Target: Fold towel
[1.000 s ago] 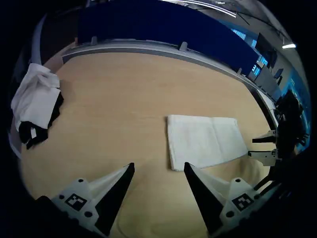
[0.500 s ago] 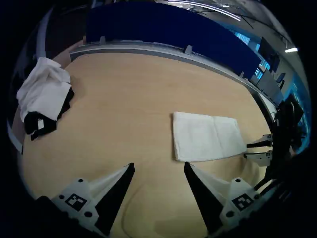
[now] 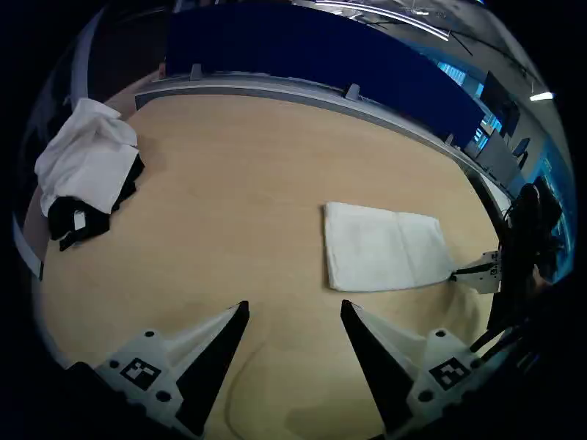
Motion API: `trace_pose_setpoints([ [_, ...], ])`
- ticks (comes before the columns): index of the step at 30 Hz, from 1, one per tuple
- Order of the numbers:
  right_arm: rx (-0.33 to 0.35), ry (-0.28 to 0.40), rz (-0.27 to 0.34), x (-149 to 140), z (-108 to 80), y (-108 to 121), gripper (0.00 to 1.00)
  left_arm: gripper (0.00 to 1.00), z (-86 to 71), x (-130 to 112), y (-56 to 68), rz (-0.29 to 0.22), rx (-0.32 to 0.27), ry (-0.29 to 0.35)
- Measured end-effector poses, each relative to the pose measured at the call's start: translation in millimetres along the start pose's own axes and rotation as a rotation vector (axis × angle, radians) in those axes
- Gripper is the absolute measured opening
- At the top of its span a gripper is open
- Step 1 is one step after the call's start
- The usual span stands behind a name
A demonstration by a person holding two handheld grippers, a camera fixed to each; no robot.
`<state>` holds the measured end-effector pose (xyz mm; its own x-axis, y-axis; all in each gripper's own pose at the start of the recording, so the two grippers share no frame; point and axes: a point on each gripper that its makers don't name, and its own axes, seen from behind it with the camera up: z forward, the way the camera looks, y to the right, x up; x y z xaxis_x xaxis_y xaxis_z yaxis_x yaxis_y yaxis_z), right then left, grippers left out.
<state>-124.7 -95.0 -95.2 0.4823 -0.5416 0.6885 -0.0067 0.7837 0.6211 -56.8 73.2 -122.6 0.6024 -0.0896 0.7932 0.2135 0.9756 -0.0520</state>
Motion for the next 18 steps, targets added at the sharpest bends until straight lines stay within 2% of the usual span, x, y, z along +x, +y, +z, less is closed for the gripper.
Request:
trace_pose_setpoints([
  [6, -0.006, 0.008, -0.005, 5, -2.9, 3, 0.04, 0.93, -3.2, -1, -0.8, -0.003, 0.000, 0.001],
  [12, -0.012, 0.043, -0.027, 27, -15.4, 5, 0.04, 0.92, -7.5, 0, -0.7, -0.014, -0.004, 0.007],
  [18, -0.018, 0.075, -0.107, 61, -32.4, 2, 0.04, 0.93, -14.4, 3, -2.0, -0.032, -0.008, 0.023],
])
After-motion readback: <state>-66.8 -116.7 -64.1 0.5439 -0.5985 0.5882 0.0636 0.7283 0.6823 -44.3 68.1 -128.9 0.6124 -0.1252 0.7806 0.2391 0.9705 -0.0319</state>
